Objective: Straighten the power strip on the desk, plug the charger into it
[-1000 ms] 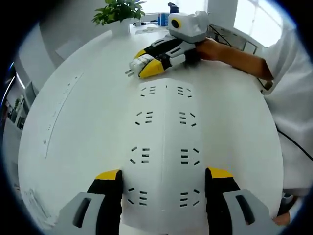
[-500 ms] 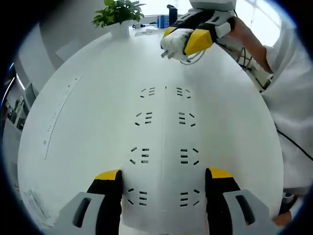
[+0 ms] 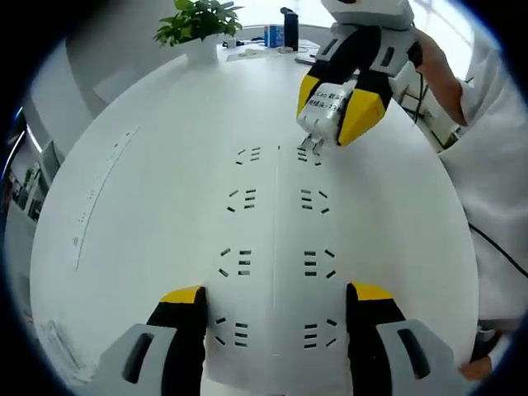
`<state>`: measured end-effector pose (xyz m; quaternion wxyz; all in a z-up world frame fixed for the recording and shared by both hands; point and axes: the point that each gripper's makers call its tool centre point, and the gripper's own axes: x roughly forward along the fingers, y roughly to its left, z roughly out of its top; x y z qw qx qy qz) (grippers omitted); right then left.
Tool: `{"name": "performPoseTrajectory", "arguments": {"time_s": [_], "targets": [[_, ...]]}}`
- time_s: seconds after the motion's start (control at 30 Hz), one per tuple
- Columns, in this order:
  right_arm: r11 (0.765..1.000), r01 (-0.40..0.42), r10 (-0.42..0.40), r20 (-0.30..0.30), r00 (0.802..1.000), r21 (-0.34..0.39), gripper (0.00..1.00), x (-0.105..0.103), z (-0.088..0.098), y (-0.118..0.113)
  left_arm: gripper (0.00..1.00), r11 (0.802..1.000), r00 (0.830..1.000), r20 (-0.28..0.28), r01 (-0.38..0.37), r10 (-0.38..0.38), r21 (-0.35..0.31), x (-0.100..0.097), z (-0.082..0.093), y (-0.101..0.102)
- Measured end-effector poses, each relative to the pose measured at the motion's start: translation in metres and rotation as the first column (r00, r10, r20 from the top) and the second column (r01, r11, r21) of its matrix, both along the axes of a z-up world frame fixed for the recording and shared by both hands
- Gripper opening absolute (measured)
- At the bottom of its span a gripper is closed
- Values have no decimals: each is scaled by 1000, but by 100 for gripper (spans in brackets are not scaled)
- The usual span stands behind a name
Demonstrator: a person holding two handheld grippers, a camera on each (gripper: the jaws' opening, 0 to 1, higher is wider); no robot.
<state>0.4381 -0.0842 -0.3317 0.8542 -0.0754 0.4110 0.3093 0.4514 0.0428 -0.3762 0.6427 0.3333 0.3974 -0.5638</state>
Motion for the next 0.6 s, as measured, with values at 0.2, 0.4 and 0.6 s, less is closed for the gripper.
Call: {"name": "performPoseTrajectory", "arguments": {"time_s": [0.2, 0.4, 0.6], "targets": [[1000, 4, -4, -46, 999, -13, 28, -2, -1, 4, 70, 1000, 1000, 1, 0, 0, 6, 1, 0, 1], [999, 25, -28, -80, 996, -43, 28, -2, 0, 3, 70, 1000, 1000, 0, 1, -1, 8, 2, -1, 2], [993, 46, -57, -91, 994, -113, 28, 0, -1, 8, 70, 1000, 1000, 2, 3, -3, 6, 2, -1, 3]]}}
